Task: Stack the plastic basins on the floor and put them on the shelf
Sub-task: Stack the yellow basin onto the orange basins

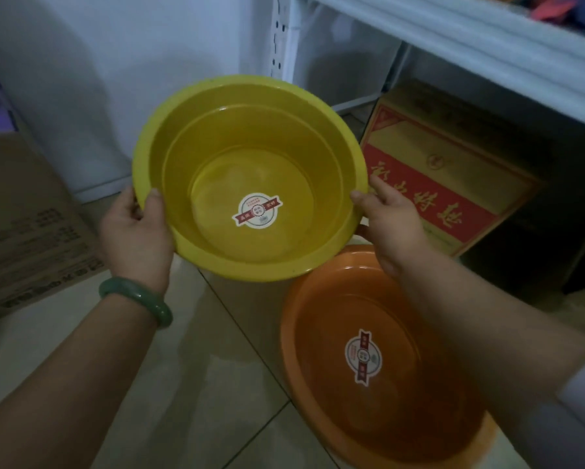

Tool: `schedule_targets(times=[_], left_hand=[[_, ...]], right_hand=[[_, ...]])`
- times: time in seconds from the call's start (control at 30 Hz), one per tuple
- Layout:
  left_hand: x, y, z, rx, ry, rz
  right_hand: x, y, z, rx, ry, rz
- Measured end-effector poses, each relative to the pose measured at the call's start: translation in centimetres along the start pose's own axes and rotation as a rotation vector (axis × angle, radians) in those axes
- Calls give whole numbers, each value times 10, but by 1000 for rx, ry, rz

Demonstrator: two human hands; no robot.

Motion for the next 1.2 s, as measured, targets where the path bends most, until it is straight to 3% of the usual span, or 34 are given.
schedule_targets(times=[0.23,0.47,0.77,0.93,1.2], left_hand=[[-47,8,-52,-30,53,122],[-117,21,-56,98,64,323],[-183,19,-37,266,46,465],[-193,16,-18,435,102,528],[-206,20,12,649,237,620]], right_hand=[[-25,-72,22,-52,-14,-78],[-50,-170,16,-232,-109,-399],[-83,-238,-31,-389,-38,-418],[-94,-241,-65,-484,46,-316],[-95,-238,-93,-662,-21,-262]])
Point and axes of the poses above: each hand's wrist, its own x-axis towards the middle knuckle, its own y-axis out of the palm, z = x × y, the point moved 9 cm from there along x, towards the middle knuckle, and after that the axes turned 14 degrees about -z, right-handed, at the moved point
